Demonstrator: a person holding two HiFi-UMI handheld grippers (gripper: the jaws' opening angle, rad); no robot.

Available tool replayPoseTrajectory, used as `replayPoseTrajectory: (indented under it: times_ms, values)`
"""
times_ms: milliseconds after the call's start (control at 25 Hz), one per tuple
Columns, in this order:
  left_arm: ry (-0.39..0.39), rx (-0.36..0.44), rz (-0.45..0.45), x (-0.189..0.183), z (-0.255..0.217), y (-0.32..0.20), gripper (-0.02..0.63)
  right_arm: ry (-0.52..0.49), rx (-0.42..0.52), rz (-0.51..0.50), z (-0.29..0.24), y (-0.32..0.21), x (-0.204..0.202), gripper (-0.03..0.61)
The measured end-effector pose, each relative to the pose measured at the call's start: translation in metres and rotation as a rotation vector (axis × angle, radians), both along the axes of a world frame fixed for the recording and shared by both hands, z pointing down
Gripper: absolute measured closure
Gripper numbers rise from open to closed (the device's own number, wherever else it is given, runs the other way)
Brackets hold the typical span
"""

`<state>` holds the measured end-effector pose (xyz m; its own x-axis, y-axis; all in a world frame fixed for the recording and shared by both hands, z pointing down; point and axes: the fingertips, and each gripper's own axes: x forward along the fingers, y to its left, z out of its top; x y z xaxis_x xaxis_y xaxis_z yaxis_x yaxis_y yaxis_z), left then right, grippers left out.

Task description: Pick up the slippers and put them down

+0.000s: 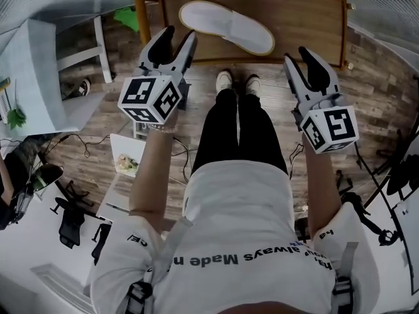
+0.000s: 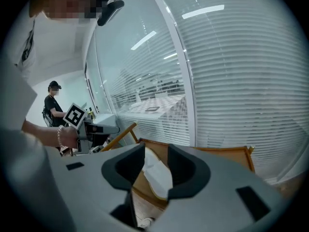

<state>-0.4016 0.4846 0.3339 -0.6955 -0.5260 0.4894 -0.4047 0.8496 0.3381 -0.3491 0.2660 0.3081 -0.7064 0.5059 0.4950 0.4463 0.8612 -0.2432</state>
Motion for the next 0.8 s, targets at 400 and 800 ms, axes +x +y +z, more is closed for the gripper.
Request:
replayPoseTrajectory:
  times_ms: [400,800]
  values:
    - [0.113,-0.026,-0.075,-0.022,0.102,0.02,0.377,0.155,-0.039,0.034,0.114,0.009,-0.002,0.41]
    - [0.209,-0.035,-0.15,-0.034,0.176,0.04,0.339,0.26,-0.094,0.104,0.19,0.001,-0.006,0.374]
